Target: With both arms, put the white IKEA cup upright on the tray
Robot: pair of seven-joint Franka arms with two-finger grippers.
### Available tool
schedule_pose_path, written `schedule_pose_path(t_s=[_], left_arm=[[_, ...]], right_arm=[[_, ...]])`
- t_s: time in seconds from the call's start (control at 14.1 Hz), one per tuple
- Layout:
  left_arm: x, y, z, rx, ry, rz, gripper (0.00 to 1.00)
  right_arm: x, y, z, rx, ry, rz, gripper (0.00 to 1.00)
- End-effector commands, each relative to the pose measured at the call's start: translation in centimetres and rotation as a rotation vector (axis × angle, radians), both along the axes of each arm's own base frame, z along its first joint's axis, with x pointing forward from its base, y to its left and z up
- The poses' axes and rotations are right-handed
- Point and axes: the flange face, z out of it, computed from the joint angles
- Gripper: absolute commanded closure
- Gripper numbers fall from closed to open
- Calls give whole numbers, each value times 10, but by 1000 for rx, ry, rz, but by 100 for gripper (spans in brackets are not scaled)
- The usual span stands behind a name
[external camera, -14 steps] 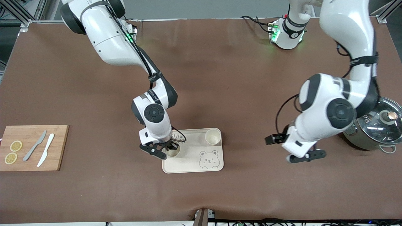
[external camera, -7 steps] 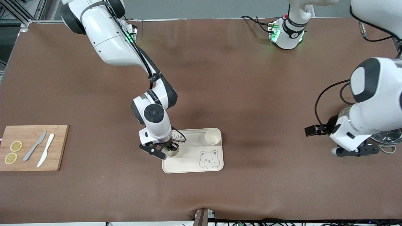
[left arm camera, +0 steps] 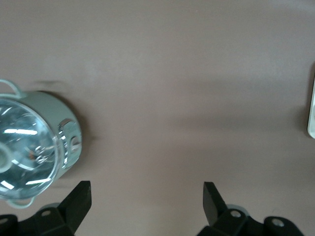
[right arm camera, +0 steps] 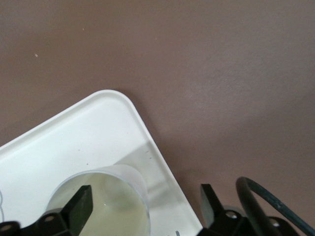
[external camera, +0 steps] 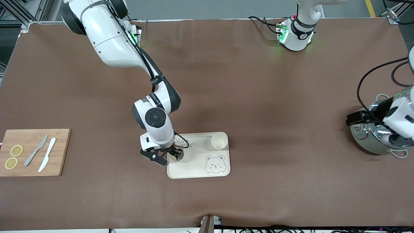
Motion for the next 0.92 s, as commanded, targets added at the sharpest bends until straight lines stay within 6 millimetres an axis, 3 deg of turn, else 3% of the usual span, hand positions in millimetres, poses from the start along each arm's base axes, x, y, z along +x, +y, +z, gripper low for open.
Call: schedule_pose_path(t_s=[0.0,0.21,0.36,0.5,0.64,0.85], left_arm=[[-31,-2,41,27,-9,-20,0],[-56,-1,70,14,4,-24,0],[-66,0,79,8,4,-17,0],[-74,-1,81,2,10,-10,0],[-78,-2,83,-15,14,-17,0],[-77,-2,81,-15,17,-11,0]], right_arm=[[-6,-7,60,-36,19,39,0],[-19,-13,134,-30,39,62,0],[-33,-17,183,7,70,74,0],[-50,-34,236,17,103,111,0],[-69,-71,297,31,137,153,0],[-103,-163,382,21,194,270,0]])
